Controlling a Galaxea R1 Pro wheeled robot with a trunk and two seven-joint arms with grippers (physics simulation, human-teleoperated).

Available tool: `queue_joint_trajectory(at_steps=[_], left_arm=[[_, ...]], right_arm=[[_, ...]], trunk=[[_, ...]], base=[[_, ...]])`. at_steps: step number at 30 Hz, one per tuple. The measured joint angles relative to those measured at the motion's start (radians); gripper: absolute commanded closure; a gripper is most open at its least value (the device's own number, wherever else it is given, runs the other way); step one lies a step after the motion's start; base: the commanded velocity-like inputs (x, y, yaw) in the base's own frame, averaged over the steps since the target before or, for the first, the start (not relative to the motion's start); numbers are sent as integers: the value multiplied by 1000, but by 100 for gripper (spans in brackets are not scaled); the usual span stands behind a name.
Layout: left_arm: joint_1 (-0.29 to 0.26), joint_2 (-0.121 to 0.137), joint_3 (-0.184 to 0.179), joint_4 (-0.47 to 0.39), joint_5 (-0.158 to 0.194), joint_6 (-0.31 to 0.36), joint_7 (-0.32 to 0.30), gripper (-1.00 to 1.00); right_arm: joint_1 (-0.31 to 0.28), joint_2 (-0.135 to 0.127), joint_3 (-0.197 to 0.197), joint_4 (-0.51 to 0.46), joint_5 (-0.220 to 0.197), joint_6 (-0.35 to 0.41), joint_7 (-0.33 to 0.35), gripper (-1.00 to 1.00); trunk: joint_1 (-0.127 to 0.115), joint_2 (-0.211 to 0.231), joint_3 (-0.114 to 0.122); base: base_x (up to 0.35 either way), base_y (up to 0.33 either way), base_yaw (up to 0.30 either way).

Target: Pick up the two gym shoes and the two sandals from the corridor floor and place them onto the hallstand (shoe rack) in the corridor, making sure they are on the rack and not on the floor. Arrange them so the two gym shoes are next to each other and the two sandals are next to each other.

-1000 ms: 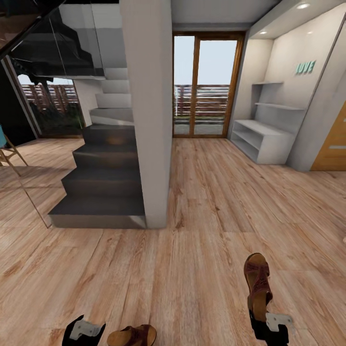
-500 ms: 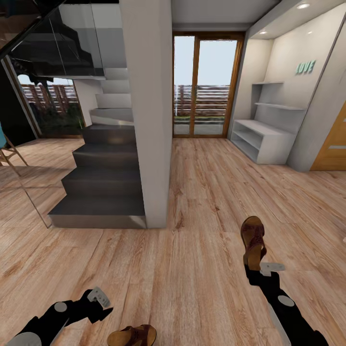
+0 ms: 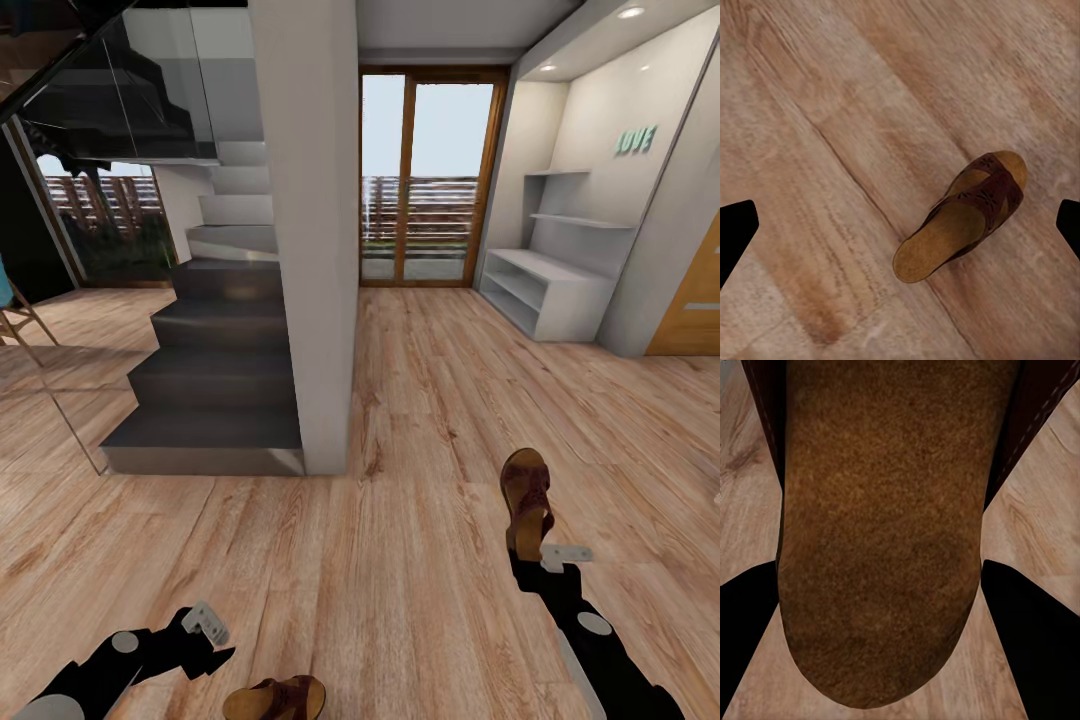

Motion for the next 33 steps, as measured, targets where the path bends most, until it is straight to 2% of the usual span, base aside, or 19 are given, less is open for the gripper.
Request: queue_joint_trajectory(at_steps=[5,14,23,33], left_arm=[[0,1,1,-1,1,-1,-1,-100],[0,0,1,-1,1,-2,0,-100],[0,0,0,-1,1,-2,0,-100],[1,0,0,-1,1,-3,0,-100]], right_arm=[[0,1,0,0,-1,0,0,100],[0,1,0,2,0,0,0,100],[0,1,0,3,0,0,0,100],[0,1,0,2,0,0,0,100]], trunk=[[0,0,0],[0,0,0],[0,0,0],[0,0,0]], base=[[39,0,0],[229,0,0],[41,0,0],[154,0,0]])
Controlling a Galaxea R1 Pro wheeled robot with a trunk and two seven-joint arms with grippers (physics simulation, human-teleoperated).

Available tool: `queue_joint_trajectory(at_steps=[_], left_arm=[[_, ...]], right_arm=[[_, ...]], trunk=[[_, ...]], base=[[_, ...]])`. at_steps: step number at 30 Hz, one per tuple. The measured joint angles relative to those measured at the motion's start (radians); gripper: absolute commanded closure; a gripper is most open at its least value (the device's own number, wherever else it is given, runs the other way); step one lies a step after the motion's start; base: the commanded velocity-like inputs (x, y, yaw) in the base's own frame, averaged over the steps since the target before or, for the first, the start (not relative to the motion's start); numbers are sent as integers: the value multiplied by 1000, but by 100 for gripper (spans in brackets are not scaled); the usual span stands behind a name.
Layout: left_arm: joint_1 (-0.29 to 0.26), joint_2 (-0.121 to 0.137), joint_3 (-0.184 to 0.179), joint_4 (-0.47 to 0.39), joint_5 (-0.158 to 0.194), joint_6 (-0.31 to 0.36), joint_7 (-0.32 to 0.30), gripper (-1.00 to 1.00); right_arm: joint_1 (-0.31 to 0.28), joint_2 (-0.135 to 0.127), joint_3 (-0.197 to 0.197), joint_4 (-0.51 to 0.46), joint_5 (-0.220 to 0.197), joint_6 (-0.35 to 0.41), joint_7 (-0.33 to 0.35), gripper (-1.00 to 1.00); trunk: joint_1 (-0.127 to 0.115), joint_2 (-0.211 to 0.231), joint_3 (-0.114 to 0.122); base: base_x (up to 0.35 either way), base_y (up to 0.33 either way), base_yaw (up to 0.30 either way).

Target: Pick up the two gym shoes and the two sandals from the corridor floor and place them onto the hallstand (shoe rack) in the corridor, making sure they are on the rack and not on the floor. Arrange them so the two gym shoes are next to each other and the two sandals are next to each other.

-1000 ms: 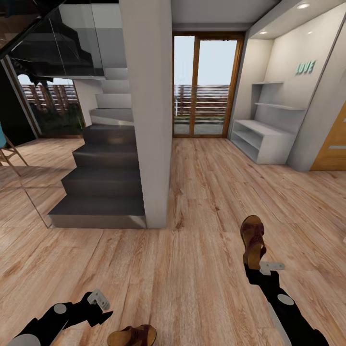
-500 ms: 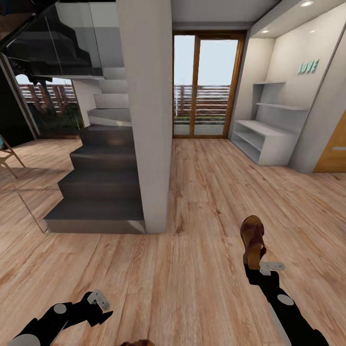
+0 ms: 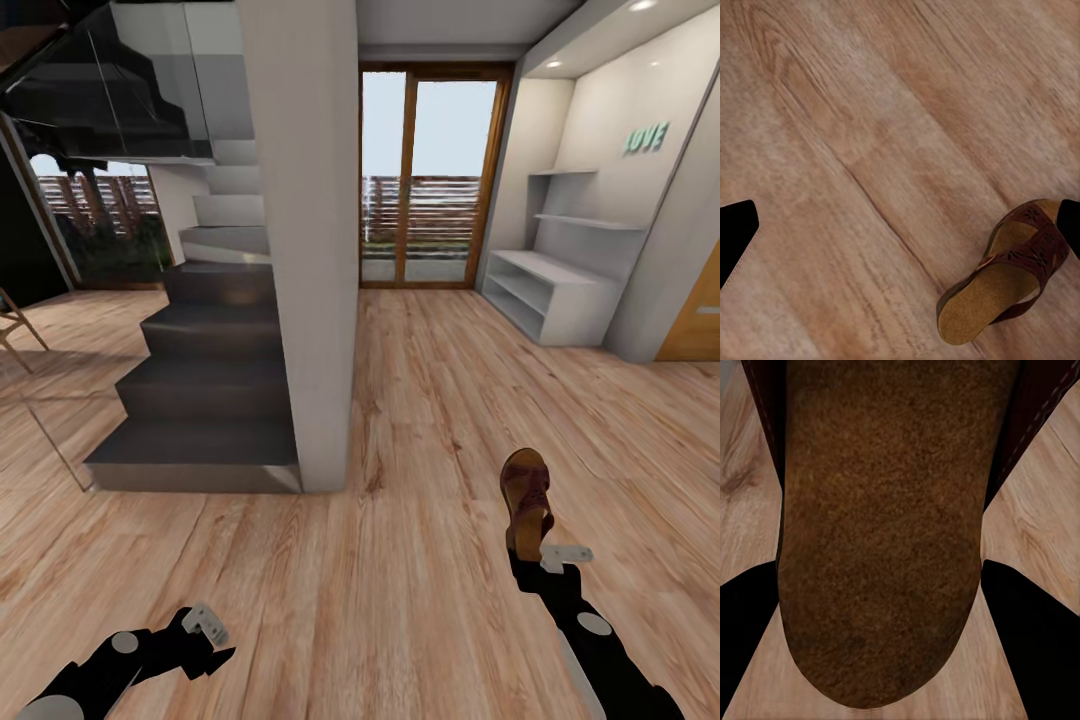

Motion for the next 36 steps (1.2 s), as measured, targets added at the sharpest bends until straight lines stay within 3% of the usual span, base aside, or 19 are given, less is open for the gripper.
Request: queue_joint_trajectory(at_steps=[26,36], left_arm=[[1,0,0,0,-1,5,5,-100],[1,-1,-1,1,-4,6,3,-100]], right_arm=[[0,0,-2,-10,-1,1,-1,100],[0,0,-3,-8,-1,2,-3,100]], trunk=[[0,0,0],[38,-70,-37]], base=[[9,0,0],[0,0,0]])
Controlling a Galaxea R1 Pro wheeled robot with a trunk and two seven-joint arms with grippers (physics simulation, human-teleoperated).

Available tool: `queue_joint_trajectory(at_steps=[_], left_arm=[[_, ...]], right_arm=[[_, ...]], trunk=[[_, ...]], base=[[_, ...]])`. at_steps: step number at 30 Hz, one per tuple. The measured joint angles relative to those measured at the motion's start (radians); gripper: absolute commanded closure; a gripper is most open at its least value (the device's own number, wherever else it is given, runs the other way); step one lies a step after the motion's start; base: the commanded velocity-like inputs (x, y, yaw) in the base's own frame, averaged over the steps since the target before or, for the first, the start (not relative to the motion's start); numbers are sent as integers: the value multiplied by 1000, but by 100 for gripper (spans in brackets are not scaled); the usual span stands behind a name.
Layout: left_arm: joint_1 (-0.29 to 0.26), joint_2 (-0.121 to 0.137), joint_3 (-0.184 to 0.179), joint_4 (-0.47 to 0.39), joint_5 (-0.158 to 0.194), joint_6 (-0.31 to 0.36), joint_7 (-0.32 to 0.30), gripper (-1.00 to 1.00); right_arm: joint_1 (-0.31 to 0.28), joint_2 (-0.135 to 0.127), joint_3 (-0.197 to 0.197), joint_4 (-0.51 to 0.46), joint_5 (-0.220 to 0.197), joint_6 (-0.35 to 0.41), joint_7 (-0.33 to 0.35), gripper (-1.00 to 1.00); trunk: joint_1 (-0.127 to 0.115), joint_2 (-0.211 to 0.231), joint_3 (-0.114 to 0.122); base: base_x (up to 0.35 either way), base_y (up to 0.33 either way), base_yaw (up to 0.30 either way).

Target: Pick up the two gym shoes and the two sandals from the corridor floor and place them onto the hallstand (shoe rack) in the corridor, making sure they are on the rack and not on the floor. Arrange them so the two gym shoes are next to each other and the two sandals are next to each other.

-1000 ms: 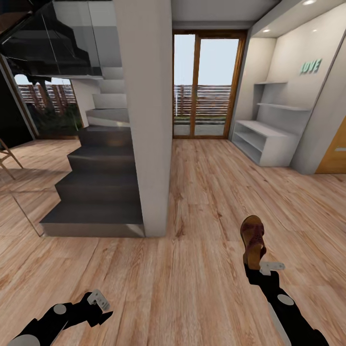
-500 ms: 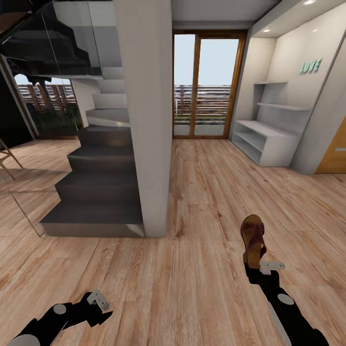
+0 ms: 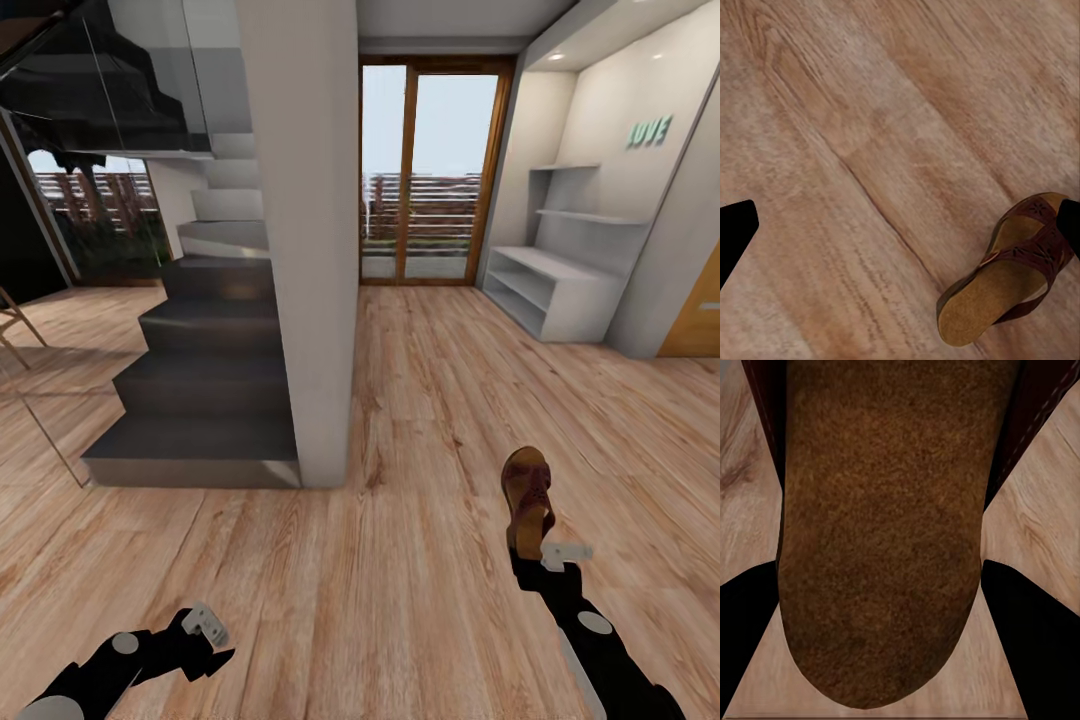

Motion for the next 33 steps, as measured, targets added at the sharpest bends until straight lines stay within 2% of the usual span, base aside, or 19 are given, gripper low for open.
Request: queue_joint_trajectory(at_steps=[4,10,18,24,27,33], left_arm=[[0,0,-1,1,-8,0,0,-100],[1,1,-12,6,-40,-2,0,-100],[2,4,-20,11,-91,-5,0,-100],[2,4,-20,10,-160,-6,1,-100],[2,5,-19,11,-181,-7,2,-100],[2,4,-18,4,-187,-8,4,-100]], right_arm=[[0,0,0,2,0,1,0,100],[0,0,0,2,0,15,0,100],[0,1,1,-13,-1,125,1,100],[0,2,2,-94,-1,159,0,100],[0,1,1,-152,-1,186,0,100],[0,0,1,-180,-1,225,1,100]], trunk=[[15,-28,-18],[38,-70,-46],[69,-126,-84],[92,-168,-112],[104,-189,-126],[127,-231,-154]], base=[[0,0,7],[0,0,57],[0,0,88],[0,0,96],[0,0,100],[0,0,102]])
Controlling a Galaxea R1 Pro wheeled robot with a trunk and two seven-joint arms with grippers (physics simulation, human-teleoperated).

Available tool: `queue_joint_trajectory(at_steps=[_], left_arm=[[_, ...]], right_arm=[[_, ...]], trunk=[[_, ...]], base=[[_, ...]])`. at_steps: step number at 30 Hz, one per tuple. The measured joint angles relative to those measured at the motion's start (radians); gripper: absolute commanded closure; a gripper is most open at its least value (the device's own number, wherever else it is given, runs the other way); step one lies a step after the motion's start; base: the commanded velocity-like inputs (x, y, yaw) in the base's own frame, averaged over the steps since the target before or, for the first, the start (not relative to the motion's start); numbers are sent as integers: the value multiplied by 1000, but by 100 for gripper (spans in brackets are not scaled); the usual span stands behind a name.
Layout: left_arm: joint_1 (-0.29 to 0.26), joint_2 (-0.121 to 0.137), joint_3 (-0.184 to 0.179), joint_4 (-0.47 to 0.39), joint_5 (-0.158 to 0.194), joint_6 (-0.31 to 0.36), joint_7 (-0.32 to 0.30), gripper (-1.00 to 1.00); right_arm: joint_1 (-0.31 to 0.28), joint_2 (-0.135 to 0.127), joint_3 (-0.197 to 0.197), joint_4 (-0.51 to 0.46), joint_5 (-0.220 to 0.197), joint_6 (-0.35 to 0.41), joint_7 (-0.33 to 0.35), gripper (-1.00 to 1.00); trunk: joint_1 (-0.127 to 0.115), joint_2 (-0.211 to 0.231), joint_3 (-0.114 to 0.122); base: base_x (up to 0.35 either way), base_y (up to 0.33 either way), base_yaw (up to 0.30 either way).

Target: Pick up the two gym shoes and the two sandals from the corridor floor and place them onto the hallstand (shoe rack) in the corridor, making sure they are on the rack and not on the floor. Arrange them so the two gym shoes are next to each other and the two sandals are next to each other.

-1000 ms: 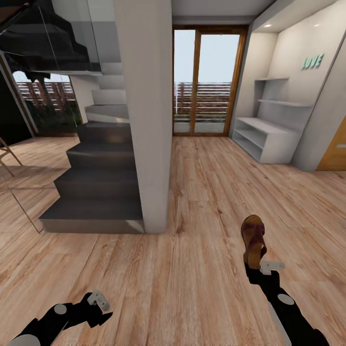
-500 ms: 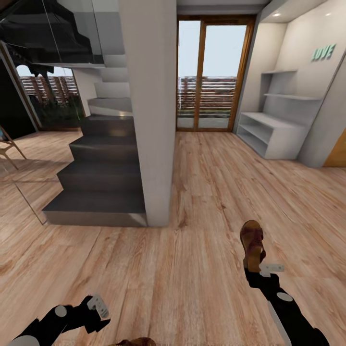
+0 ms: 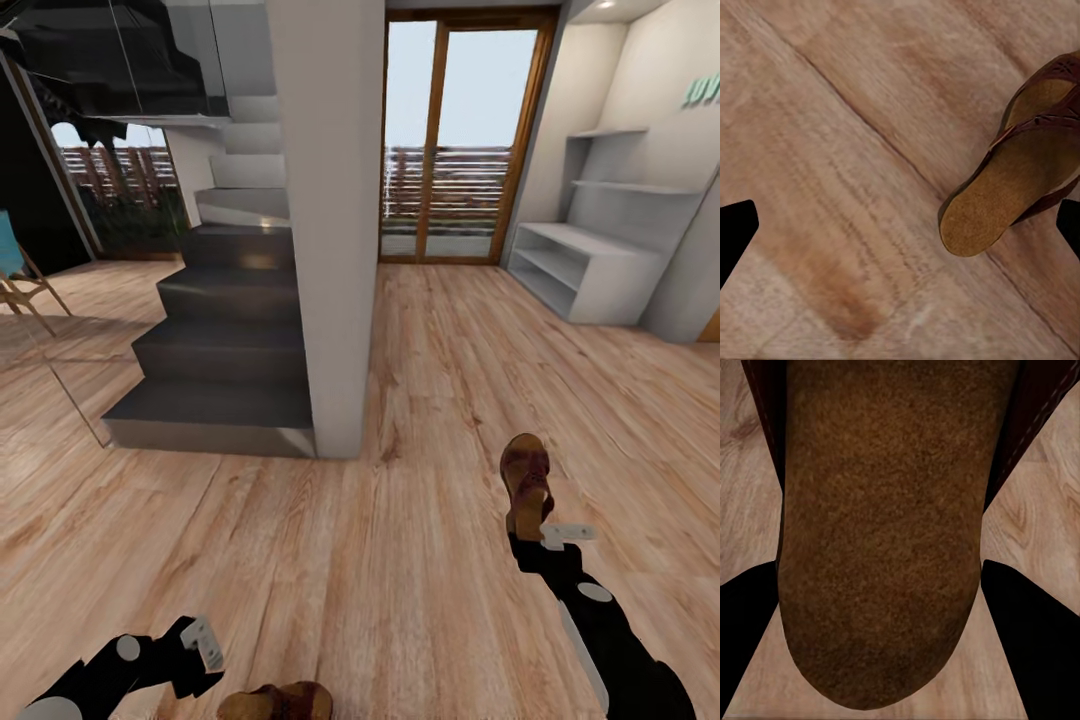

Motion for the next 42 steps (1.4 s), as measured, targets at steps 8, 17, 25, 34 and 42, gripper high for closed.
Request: queue_joint_trajectory(at_steps=[8,17,25,34,42], left_arm=[[-1,-3,0,-4,0,-1,1,-100],[-4,-8,0,-6,-7,0,-1,-100],[-15,-13,-40,-6,-53,-1,-7,-100],[-20,-18,-117,-77,-66,8,-45,-100],[-19,-20,-144,-159,-69,17,-163,-100]], right_arm=[[0,0,2,0,0,2,1,100],[0,0,2,0,0,2,1,100],[0,0,4,0,1,2,1,100],[0,0,3,0,1,3,1,100],[0,0,3,-2,2,2,0,100]], trunk=[[31,-56,-38],[52,-92,-83],[54,-93,-113],[54,-93,-114],[54,-93,-114]], base=[[0,0,102],[0,0,101],[0,0,57],[0,0,3],[0,0,0]])
